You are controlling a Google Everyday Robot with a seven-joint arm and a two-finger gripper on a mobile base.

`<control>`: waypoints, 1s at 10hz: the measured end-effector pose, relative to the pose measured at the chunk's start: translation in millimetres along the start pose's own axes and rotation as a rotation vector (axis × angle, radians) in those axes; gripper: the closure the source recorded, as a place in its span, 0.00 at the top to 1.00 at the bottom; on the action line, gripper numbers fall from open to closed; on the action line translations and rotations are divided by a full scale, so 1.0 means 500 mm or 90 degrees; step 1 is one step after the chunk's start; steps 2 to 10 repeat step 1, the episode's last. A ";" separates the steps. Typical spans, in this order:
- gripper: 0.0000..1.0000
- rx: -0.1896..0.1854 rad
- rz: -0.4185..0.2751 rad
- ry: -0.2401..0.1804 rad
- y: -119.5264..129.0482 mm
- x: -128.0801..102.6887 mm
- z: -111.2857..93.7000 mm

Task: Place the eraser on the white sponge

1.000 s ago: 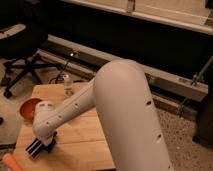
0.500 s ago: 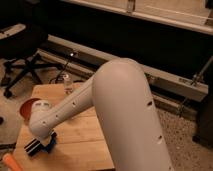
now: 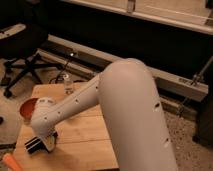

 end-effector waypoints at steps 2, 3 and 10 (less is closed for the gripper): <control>0.80 0.008 0.017 -0.013 -0.007 0.013 -0.024; 0.80 0.008 0.017 -0.013 -0.007 0.013 -0.024; 0.80 0.008 0.017 -0.013 -0.007 0.013 -0.024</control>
